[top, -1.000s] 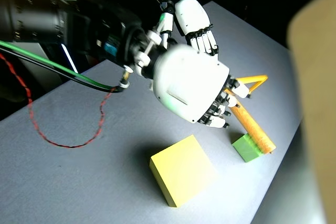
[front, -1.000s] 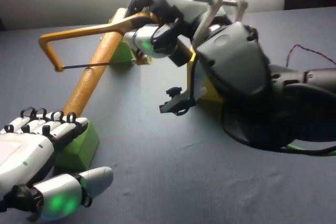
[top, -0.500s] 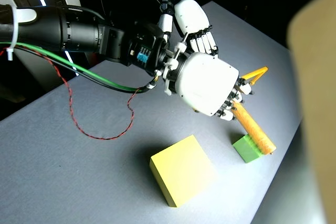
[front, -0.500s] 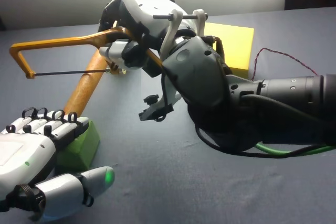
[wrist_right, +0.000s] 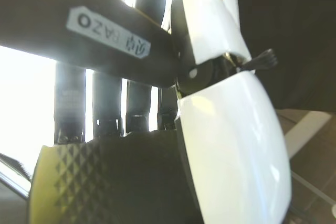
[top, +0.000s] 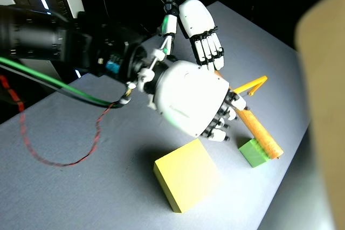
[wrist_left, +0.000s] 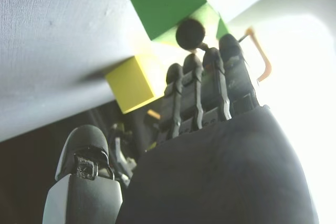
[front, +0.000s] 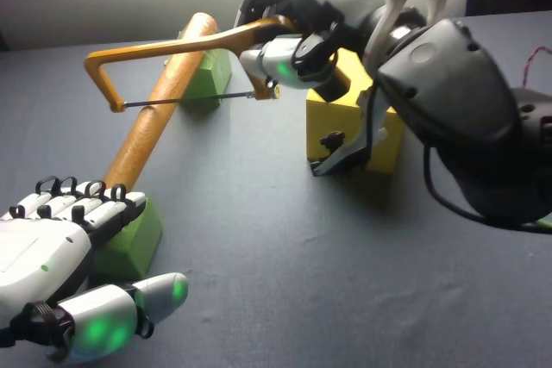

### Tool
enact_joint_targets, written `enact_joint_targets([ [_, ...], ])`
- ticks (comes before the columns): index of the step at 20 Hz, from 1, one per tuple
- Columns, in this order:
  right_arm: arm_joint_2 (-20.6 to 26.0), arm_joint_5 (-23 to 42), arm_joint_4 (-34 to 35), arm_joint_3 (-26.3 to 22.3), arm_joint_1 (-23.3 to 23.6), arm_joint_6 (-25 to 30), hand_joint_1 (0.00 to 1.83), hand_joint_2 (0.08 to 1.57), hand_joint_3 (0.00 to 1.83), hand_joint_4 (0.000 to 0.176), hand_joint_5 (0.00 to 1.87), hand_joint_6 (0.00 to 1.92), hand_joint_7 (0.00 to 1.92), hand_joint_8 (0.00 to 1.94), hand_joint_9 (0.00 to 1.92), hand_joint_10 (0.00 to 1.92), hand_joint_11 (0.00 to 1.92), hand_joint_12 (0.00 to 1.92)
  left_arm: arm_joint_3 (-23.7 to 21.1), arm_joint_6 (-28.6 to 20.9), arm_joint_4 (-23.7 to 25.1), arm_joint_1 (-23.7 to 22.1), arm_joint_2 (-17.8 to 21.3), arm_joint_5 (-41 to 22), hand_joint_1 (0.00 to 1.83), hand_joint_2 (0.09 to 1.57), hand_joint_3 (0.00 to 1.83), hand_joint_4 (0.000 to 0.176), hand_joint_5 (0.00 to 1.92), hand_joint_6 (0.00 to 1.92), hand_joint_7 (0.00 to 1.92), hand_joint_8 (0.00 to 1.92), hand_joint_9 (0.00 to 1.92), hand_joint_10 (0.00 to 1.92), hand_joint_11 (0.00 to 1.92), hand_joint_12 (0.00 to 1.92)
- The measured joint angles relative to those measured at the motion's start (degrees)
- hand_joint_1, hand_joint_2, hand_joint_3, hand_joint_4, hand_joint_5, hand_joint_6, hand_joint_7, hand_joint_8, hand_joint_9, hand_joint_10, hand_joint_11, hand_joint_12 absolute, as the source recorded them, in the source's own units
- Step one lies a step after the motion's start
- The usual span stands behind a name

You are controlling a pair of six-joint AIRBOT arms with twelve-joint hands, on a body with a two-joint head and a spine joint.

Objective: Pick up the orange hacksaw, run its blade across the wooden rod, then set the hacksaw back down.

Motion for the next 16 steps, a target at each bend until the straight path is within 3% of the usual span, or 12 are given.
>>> enact_joint_targets([
  [2,-1.5,-1.6,0.4,1.1,-0.1,-0.7,1.23,1.1,0.0,0.011,0.95,1.05,1.09,0.8,1.25,0.01,0.93,0.71,0.0,0.3,0.0,0.0,0.0,-0.2,0.0,1.18,0.0,0.0,0.19,0.0,0.19,0.0,0.16,0.0,0.0,0.35],
  [6,-9.3,-3.3,0.0,6.8,-1.0,-0.8,1.22,1.11,0.0,0.008,0.93,1.07,1.08,0.82,1.26,0.01,0.92,0.72,0.3,0.3,0.2,0.0,0.0,-0.1,0.0,1.18,0.0,0.0,0.18,0.0,0.19,0.0,0.16,0.0,0.0,0.28],
  [9,-10.9,-3.7,0.0,7.3,-1.0,-0.8,1.23,1.1,0.0,0.006,0.96,1.04,1.11,0.76,1.26,0.0,0.93,0.72,0.3,0.3,0.2,0.0,-0.1,0.0,0.0,1.18,0.0,0.0,0.18,0.0,0.18,0.0,0.15,0.0,0.0,0.3],
  [12,-9.6,-3.2,0.1,6.1,-1.0,-0.8,1.23,1.1,0.0,0.006,0.95,1.06,1.1,0.79,1.26,0.0,0.92,0.71,0.3,0.3,0.3,-0.1,-0.1,0.0,0.0,1.18,0.0,0.0,0.17,0.0,0.18,0.0,0.17,0.0,0.0,0.33],
  [16,-2.1,-3.4,0.2,1.0,-0.8,-1.0,1.23,1.11,0.0,0.002,0.93,1.09,1.09,0.8,1.25,0.0,0.91,0.72,0.3,0.3,0.2,-0.3,-0.1,0.2,0.0,1.18,0.0,0.0,0.19,0.0,0.19,0.01,0.16,0.01,0.0,0.33],
])
